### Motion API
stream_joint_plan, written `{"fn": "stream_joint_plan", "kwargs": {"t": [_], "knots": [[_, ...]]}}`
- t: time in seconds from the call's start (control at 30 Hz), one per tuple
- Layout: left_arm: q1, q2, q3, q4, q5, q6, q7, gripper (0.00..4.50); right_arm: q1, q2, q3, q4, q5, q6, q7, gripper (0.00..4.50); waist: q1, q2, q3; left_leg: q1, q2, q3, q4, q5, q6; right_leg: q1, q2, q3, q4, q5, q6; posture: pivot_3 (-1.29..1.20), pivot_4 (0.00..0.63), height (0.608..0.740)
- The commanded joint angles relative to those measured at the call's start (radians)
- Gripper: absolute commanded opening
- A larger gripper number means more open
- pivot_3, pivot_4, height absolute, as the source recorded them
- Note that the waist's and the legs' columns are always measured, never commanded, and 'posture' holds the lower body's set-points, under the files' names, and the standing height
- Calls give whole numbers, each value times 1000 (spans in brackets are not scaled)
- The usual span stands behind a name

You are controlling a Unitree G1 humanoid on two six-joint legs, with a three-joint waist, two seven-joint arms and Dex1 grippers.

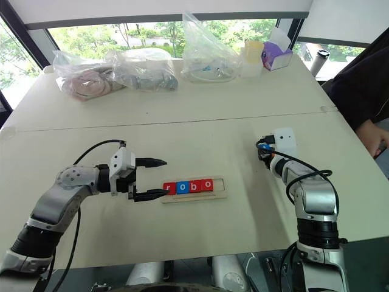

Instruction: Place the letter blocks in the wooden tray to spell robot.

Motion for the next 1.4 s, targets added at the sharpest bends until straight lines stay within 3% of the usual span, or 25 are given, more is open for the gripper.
{"fn": "stream_joint_plan", "kwargs": {"t": [0.03, 0.33, 0.63, 0.67, 0.77, 0.83, 0.87, 0.97, 1.07, 1.23, 1.4], "knots": [[-13, 0, 2, -9, 0, -20, -5, 4500, 31, 6, -40, -103, 26, 76, -21, 1174, 0, 0, 0, 0, 0, 0, 0, 0, 0, 0, 0, 0, 0, 0, 0, 0, 150, 740], [-15, -1, 0, 3, 2, -27, -19, 4500, 255, 196, -83, -666, 87, 533, -108, 1174, -2, 0, 0, -1, 0, -2, -1, 0, 0, -1, 0, -1, 0, -3, 4, 0, 150, 740], [-18, -13, -15, 13, 7, -38, -23, 4500, 250, 286, -72, -752, 74, 632, -143, 1174, -2, 0, 0, -1, 0, -1, -1, 0, 0, -1, 0, 0, -2, -3, 2, 0, 150, 740], [-24, -14, -17, 18, 8, -39, -23, 4500, 250, 278, -68, -750, 78, 632, -137, 1674, -2, 0, 0, -1, 0, -1, -1, 0, 0, -1, -1, 0, -2, -3, 2, 0, 150, 740], [-38, -18, -21, 31, 10, -46, -23, 4500, 226, 194, -64, -735, 108, 630, -75, 3099, -2, 0, 0, -1, 0, -1, -1, 0, 0, -1, -1, 0, -2, -3, 2, 0, 150, 740], [-40, -20, -22, 35, 12, -50, -23, 4500, 205, 50, -47, -710, 174, 608, 45, 4129, -2, 1, 1, -2, 0, -1, -1, 0, 0, -1, -1, 0, -2, -3, 2, 0, 150, 740], [-41, -21, -23, 37, 14, -52, -24, 4500, 196, -23, -37, -695, 210, 588, 108, 4403, -2, 1, 1, -2, 0, -1, 0, 0, 0, -1, -1, 0, -3, -3, 2, 0, 150, 740], [-45, -25, -25, 41, 18, -56, -25, 4500, 193, -256, 6, -625, 269, 442, 293, 4403, -2, 1, 1, -2, -1, 0, 0, 0, 0, -1, -2, 0, -4, -4, 2, 0, 150, 740], [-50, -29, -26, 46, 20, -60, -23, 4500, 200, -411, 38, -503, 257, 210, 447, 4403, -1, 0, 1, -3, -1, -1, -1, 0, 0, -1, -1, -1, -4, -4, 2, 0, 150, 740], [-52, -32, -21, 42, 21, -59, -16, 4500, 250, -553, 108, -259, 173, -238, 712, 4403, -1, -1, 2, -3, -1, 0, -1, 0, 0, -1, -1, -1, -4, -4, 3, 0, 150, 740], [-45, -30, -17, 29, 21, -56, -5, 4500, 230, -577, 178, -91, 126, -446, 826, 4403, -2, -1, 2, -3, -1, 0, 0, 0, 0, -1, -1, 0, -4, -4, 3, 0, 150, 740]]}}
